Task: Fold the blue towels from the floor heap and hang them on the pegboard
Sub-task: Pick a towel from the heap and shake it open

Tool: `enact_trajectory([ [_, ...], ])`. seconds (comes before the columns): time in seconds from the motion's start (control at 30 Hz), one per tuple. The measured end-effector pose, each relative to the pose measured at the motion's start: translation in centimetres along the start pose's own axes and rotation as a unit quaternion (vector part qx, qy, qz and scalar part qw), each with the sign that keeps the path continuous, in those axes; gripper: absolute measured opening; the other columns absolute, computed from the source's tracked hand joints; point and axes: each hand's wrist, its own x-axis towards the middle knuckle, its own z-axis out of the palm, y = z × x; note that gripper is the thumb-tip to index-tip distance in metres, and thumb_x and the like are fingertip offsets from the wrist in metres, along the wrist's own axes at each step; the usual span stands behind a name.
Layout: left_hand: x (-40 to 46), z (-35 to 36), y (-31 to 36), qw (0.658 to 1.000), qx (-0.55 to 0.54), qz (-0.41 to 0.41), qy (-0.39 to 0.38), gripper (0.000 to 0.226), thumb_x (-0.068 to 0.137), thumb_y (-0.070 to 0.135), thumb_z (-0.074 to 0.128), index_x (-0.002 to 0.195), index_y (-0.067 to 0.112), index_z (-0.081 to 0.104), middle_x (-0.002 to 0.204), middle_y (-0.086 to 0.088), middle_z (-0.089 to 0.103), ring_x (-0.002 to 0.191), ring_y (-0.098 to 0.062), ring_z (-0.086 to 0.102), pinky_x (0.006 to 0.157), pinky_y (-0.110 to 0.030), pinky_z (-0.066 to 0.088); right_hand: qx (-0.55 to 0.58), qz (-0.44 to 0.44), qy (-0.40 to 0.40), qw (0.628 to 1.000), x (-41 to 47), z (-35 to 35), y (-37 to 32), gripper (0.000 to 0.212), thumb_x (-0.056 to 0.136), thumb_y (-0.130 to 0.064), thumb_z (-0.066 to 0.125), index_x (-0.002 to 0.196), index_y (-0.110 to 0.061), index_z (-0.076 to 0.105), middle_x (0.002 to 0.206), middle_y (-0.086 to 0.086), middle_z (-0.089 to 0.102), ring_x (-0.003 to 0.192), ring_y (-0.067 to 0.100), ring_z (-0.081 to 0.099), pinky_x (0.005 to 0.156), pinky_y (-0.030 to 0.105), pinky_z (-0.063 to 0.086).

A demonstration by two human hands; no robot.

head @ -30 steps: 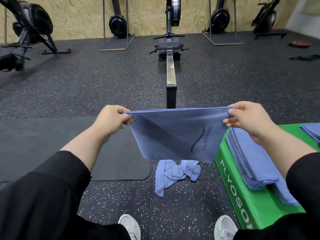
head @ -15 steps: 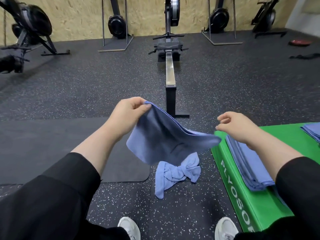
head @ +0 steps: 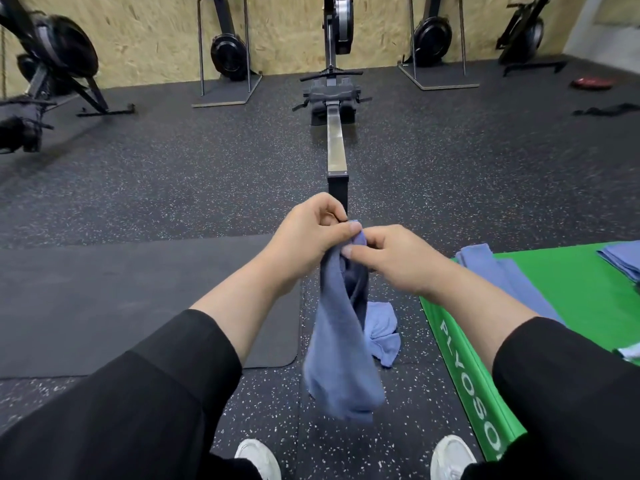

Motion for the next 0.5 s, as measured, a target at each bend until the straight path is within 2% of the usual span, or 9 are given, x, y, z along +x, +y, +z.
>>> enact_trajectory([
  [0.1,-0.3,0.3,-0.1,0.995,-0.078,-0.053,-0.013,0.013,0.096,0.023,0.069,0.096,0.02,0.056,0.078,-0.012,0.053,0.065,-0.017,0.044,0.056,-0.027,0.037,0.016,-0.014,0.048,0.999,0.1,-0.2,-0.4,0.046,0.087,-0.047,0.058,0.09,-0.002,0.067,0.075,-0.002,0.054,0.072,0.011,0.043,0.068,0.034,0.034],
  [0.17,-0.7,0.4,-0.4,0.991,-0.081,-0.091,-0.063,0.012,0.097,0.027,0.068,0.1,0.021,0.057,0.078,-0.003,0.056,0.062,-0.013,0.047,0.059,-0.027,0.042,0.062,-0.025,0.091,0.994,0.2,-0.3,-0.6,0.041,0.089,-0.044,0.056,0.091,-0.004,0.067,0.076,-0.002,0.057,0.074,0.01,0.046,0.069,0.034,0.037],
  [0.27,-1.3,0.9,-2.0,0.977,-0.057,-0.139,-0.15,0.03,0.084,0.025,0.078,0.106,0.021,0.058,0.092,-0.007,0.064,0.079,-0.017,0.057,0.072,-0.032,0.046,0.102,-0.024,0.15,0.983,0.2,-0.8,-0.5,0.027,0.093,-0.037,0.053,0.086,-0.013,0.062,0.075,-0.008,0.056,0.075,0.01,0.046,0.072,0.036,0.038],
  [0.37,-1.6,2.2,-3.1,0.975,-0.031,-0.155,-0.159,0.032,0.082,0.022,0.08,0.109,0.016,0.064,0.097,-0.002,0.069,0.085,-0.01,0.059,0.075,-0.031,0.043,0.115,-0.017,0.169,0.979,0.0,-1.4,-0.2,0.028,0.092,-0.038,0.052,0.085,-0.011,0.056,0.075,-0.005,0.05,0.075,0.013,0.042,0.072,0.037,0.036],
  [0.43,-1.6,2.9,-3.3,0.976,-0.031,-0.155,-0.152,0.032,0.086,0.018,0.078,0.114,0.007,0.068,0.103,-0.006,0.074,0.089,-0.012,0.062,0.08,-0.033,0.045,0.106,-0.015,0.179,0.978,0.1,-1.6,0.0,0.029,0.091,-0.036,0.051,0.086,-0.008,0.055,0.076,-0.002,0.049,0.075,0.014,0.042,0.071,0.037,0.036],
  [0.5,-1.4,2.8,-3.5,0.981,0.023,-0.14,-0.13,0.026,0.088,0.024,0.076,0.105,0.005,0.073,0.097,-0.007,0.076,0.084,-0.013,0.06,0.079,-0.035,0.045,0.093,-0.012,0.205,0.974,0.2,-1.8,0.2,0.026,0.09,-0.034,0.051,0.084,-0.009,0.054,0.074,-0.002,0.049,0.073,0.014,0.041,0.069,0.037,0.036],
])
